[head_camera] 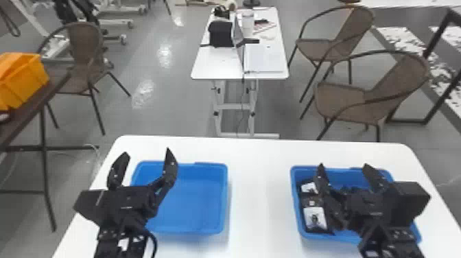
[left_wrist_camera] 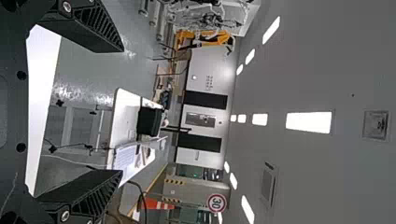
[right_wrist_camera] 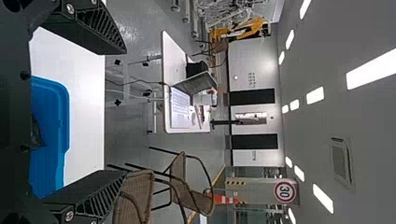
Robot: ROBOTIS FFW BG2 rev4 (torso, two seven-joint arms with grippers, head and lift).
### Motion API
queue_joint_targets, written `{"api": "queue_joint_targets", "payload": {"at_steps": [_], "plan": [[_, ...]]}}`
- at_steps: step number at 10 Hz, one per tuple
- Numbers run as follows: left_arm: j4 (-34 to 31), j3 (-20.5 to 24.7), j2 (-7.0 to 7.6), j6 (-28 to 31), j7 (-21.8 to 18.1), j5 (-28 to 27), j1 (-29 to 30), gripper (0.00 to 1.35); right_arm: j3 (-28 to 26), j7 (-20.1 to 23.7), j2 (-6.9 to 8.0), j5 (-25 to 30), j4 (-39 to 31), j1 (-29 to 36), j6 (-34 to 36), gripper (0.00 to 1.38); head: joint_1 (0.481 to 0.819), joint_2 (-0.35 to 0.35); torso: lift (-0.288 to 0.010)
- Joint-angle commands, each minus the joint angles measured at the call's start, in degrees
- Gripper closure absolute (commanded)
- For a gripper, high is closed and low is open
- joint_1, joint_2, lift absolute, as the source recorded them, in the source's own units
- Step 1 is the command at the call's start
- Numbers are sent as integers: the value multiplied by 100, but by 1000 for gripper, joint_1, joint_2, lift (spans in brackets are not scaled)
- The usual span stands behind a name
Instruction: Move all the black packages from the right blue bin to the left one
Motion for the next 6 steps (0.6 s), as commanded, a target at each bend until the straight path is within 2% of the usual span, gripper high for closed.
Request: {"api": "queue_joint_targets", "payload": {"at_steps": [1, 4, 6], "plan": [[0, 0, -1, 9, -5, 9, 0, 99, -145, 9, -9, -51, 65, -38, 462, 104, 695, 50, 0], [0, 9, 8, 9, -5, 9, 26, 99, -294, 105, -194, -588, 681, -117, 796, 104, 695, 20, 0], [0, 27, -9, -9, -5, 9, 35, 99, -294, 290, -229, -799, 1155, -293, 1103, 104, 695, 9, 0]]}}
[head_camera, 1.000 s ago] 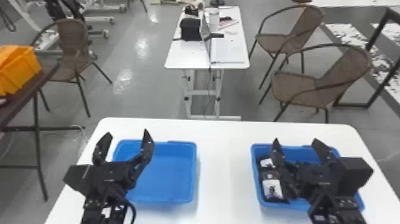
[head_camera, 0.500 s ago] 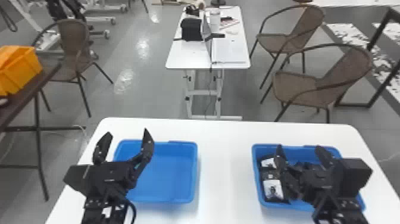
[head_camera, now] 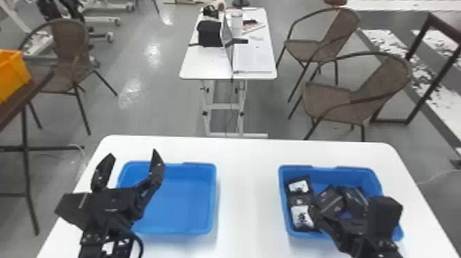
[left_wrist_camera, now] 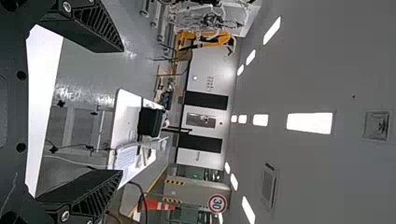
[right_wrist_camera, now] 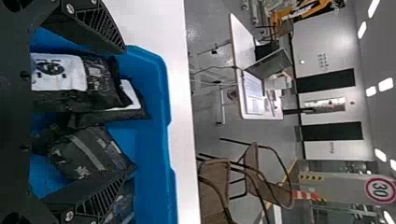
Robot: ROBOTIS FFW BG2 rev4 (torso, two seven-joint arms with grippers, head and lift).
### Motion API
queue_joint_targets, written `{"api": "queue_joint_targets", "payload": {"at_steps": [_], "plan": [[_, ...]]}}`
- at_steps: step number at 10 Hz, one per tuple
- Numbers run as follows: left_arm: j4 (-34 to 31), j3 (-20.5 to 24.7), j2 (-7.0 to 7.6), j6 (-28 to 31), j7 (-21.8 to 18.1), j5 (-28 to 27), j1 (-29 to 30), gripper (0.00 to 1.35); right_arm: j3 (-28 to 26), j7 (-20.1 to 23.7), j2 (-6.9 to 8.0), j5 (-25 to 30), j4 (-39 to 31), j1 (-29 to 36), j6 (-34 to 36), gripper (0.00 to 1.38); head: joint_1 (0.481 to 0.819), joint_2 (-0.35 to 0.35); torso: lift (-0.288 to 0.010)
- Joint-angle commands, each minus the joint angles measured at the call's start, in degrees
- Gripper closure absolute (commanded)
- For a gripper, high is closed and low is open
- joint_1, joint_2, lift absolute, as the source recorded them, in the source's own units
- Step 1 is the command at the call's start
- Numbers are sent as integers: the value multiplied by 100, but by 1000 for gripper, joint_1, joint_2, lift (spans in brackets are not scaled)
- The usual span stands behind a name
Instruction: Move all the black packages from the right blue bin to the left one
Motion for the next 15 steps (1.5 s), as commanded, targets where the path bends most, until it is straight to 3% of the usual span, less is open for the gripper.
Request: {"api": "queue_joint_targets", "payload": {"at_steps": [1, 9, 10, 11, 12, 13, 14, 15], "plan": [[0, 11, -5, -29, -3, -2, 6, 99, -6, 212, -24, -104, 414, -216, 180, 104, 695, 10, 0], [26, 11, -32, -56, -3, -11, 6, 104, 11, 695, -50, -43, 1600, -955, 540, 131, 695, 18, 0], [35, 11, -32, -64, -3, -11, 6, 104, 11, 836, -50, 1, 1732, -1042, 540, 302, 695, 20, 0], [35, 11, -32, -64, -3, -11, 15, 104, 11, 1038, -50, -8, 1934, -1157, 540, 749, 695, 23, 0], [35, 2, -32, -73, -3, -11, 6, 105, 11, 1073, -41, -104, 2013, -1192, 540, 960, 695, 29, 0], [44, 11, -32, -91, -3, -2, 15, 104, 2, 1073, -6, -140, 1969, -1174, 514, 1013, 695, 31, 0], [53, 2, -32, -108, -3, -2, 6, 105, -15, 1055, 12, -263, 1961, -1139, 417, 1214, 695, 34, 0], [53, 2, -32, -143, -3, -2, 6, 104, -77, 1038, 56, -482, 1961, -1095, 312, 1222, 695, 36, 0]]}}
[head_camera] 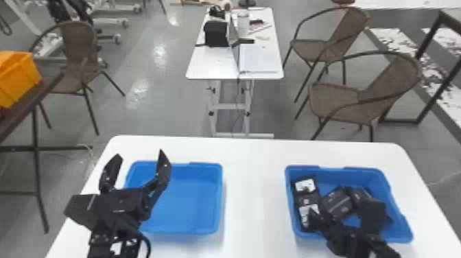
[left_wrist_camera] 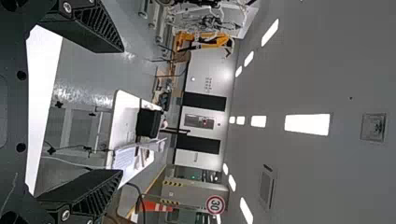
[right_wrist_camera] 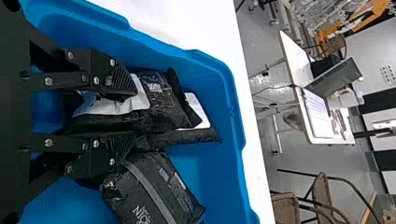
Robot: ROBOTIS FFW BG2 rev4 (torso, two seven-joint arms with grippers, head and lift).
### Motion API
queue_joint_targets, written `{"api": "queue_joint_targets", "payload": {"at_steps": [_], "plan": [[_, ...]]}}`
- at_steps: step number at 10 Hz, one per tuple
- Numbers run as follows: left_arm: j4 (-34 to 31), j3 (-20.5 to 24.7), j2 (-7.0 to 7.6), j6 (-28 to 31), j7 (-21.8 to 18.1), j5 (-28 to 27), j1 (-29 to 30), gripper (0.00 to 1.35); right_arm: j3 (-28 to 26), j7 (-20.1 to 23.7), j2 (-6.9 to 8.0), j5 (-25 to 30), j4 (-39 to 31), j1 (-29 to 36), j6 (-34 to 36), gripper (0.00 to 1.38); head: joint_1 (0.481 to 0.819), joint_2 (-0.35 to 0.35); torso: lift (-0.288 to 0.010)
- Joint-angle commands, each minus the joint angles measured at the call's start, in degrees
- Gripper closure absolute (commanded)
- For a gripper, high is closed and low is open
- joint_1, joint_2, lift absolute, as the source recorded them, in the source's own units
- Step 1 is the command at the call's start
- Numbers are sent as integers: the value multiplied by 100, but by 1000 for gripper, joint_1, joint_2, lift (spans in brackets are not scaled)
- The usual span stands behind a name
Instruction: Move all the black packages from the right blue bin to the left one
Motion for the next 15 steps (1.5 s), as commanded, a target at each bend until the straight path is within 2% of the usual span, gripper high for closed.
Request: {"api": "queue_joint_targets", "payload": {"at_steps": [1, 4, 5, 6, 7, 8, 10, 12, 13, 15], "plan": [[2, -2, -15, -28, 0, 9, -12, 105, -78, -18, 59, -90, -167, 112, -113, 1223, 695, 36, 0], [-24, -28, -9, -11, 0, 115, -38, 104, -131, -53, 41, -99, -1274, 454, -61, 1222, 695, 35, 0], [-24, -37, -9, -11, 0, 167, -65, 102, -139, -36, -12, -196, -1591, 498, -17, 1222, 695, 36, 0], [-24, -54, -9, -2, 0, 308, -91, 99, -122, 175, -47, -363, -1802, 445, 98, 1222, 695, 37, 0], [-24, -89, 0, 77, 0, 466, -117, 98, -95, 685, -47, -372, -1881, 173, 440, 1222, 695, 45, 0], [-24, -160, 26, 130, -9, 730, -179, 98, 28, 1414, -64, -301, -1749, -302, 757, 1222, 695, 68, 0], [-86, -362, 185, 270, -79, 1213, -346, 101, 502, 2513, -64, -310, -1055, -1233, 854, 1223, 695, 122, 0], [-244, -520, 325, 684, -229, 1960, -478, 101, 889, 3269, 41, -539, -395, -1892, 854, 1223, 695, 174, 0], [-279, -547, 334, 938, -405, 2286, -548, 104, 1021, 3506, 85, -741, -176, -2077, 854, 1223, 695, 193, 0], [-323, -547, 325, 1457, -756, 2584, -680, 105, 1302, 3717, 85, -1171, -70, -2262, 889, 1223, 695, 206, 0]]}}
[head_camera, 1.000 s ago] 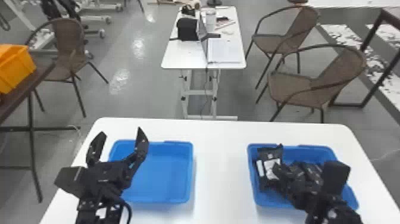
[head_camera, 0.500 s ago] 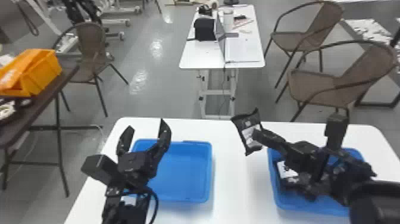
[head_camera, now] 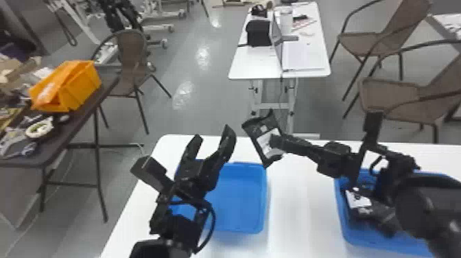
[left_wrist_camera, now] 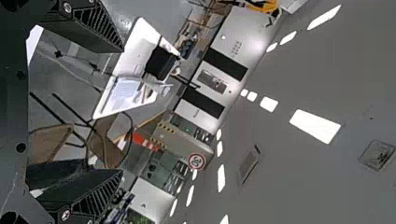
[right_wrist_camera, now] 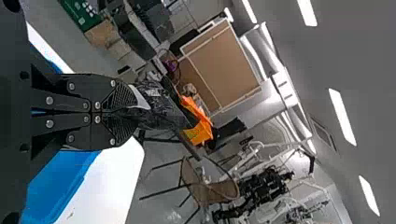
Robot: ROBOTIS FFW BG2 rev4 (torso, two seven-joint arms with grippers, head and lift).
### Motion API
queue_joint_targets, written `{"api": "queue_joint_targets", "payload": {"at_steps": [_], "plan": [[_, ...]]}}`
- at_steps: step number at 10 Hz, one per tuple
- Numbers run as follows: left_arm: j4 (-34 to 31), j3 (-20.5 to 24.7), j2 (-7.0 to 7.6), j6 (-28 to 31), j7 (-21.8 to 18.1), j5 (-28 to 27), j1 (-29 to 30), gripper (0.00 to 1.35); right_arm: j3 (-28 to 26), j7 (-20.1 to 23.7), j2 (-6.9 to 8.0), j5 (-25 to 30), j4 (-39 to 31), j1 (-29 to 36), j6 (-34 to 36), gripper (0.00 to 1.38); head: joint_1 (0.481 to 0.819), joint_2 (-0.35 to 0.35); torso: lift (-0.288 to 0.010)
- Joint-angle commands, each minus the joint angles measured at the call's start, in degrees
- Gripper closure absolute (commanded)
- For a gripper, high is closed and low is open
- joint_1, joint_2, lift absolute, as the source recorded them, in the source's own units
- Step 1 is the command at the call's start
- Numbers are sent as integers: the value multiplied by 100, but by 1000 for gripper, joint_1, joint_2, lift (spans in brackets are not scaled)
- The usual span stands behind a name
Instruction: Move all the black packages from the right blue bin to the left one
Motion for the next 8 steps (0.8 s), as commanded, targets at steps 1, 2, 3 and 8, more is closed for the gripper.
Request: {"api": "queue_joint_targets", "payload": {"at_steps": [1, 2, 3, 8], "plan": [[-7, -9, -4, 252, -103, 180, -70, 105, 179, 17, 8, -165, 40, -124, 23, 1223, 695, 208, 0], [-7, -44, -4, 313, -156, 215, -114, 107, 319, 70, 26, -201, 136, -221, 32, 1223, 695, 210, 0], [2, -62, -4, 366, -235, 224, -176, 117, 495, 105, 61, -271, 268, -291, 32, 1223, 695, 212, 0], [20, -71, -48, 647, -261, 207, -263, 1214, 803, 255, 193, -394, 541, -449, -3, 1223, 695, 241, 0]]}}
